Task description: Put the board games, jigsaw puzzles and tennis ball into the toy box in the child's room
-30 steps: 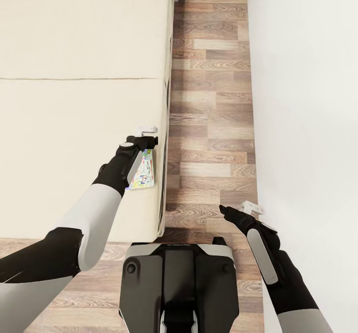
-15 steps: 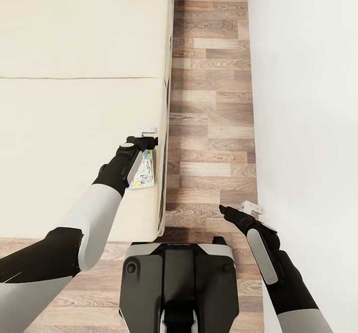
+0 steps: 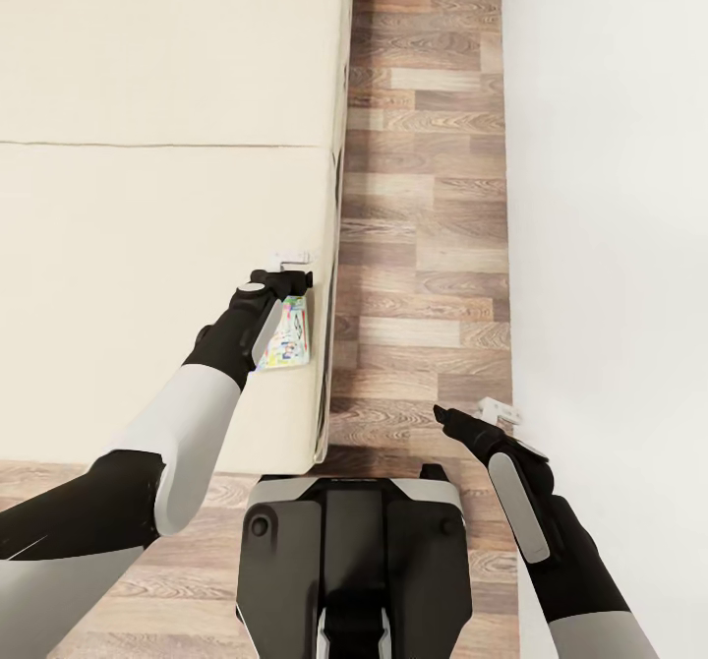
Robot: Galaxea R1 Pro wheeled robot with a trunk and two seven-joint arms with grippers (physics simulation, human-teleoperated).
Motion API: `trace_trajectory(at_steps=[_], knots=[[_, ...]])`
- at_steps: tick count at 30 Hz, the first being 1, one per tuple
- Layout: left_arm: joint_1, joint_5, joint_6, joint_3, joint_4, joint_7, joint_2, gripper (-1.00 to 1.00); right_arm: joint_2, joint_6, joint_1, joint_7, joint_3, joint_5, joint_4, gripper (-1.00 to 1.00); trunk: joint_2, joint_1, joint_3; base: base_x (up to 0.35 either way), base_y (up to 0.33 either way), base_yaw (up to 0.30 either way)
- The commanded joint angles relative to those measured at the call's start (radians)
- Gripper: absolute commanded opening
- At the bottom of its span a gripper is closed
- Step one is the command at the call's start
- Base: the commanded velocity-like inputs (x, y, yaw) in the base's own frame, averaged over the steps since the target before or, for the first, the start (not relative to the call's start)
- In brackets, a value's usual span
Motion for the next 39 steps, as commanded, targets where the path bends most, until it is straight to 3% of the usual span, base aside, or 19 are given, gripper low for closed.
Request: trace_trajectory(at_steps=[1, 20, 39], knots=[[0.000, -0.009, 0.006, 0.000, -0.001, 0.001, 0.000, 1.00, 0.000, 0.002, 0.000, -0.010, 0.001, -0.010, -0.001, 1.00, -0.002, 0.001, -0.001, 0.000, 0.000, 0.014], [0.001, -0.010, 0.005, 0.000, -0.001, 0.001, 0.000, 1.00, 0.000, 0.002, 0.000, -0.010, 0.001, -0.010, -0.001, 1.00, -0.002, 0.001, -0.015, -0.004, -0.004, 0.038], [0.002, -0.010, 0.004, -0.002, -0.001, 0.001, 0.000, 1.00, 0.000, 0.002, 0.000, -0.010, -0.001, -0.011, 0.000, 1.00, -0.002, 0.001, -0.020, -0.098, -0.098, 0.017]])
